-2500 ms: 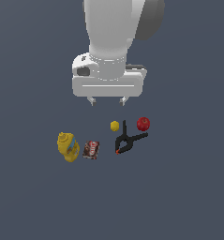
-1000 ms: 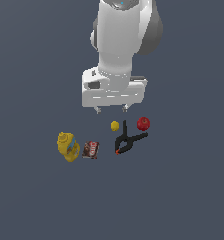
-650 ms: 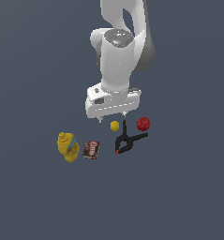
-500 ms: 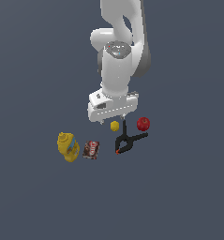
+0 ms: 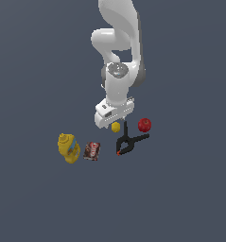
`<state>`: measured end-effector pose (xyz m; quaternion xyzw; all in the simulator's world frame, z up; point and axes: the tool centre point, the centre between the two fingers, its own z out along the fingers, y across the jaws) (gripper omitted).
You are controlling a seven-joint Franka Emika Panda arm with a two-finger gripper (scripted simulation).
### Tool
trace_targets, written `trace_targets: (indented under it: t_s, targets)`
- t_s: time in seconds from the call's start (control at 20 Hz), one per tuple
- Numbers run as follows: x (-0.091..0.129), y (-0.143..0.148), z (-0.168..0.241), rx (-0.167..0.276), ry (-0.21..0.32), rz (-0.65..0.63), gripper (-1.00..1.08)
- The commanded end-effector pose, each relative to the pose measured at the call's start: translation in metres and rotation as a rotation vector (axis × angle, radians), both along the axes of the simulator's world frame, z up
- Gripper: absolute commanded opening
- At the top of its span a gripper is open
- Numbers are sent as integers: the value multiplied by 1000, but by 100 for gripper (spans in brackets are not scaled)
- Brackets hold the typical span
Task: Pick up a designated object from a clutter of objects.
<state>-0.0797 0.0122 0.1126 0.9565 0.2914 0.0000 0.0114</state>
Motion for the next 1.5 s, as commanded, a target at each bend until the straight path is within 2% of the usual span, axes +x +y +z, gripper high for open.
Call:
trace_targets:
  t_s: [0.0,0.45,0.85,1.45]
  targets:
    - [-11,2,-13,7,2,40,100]
    - [-32,6,-34,21,8,111,100]
    - [-32,6,-39,21,8,110,100]
    - [-34,6,-81,21,8,114,100]
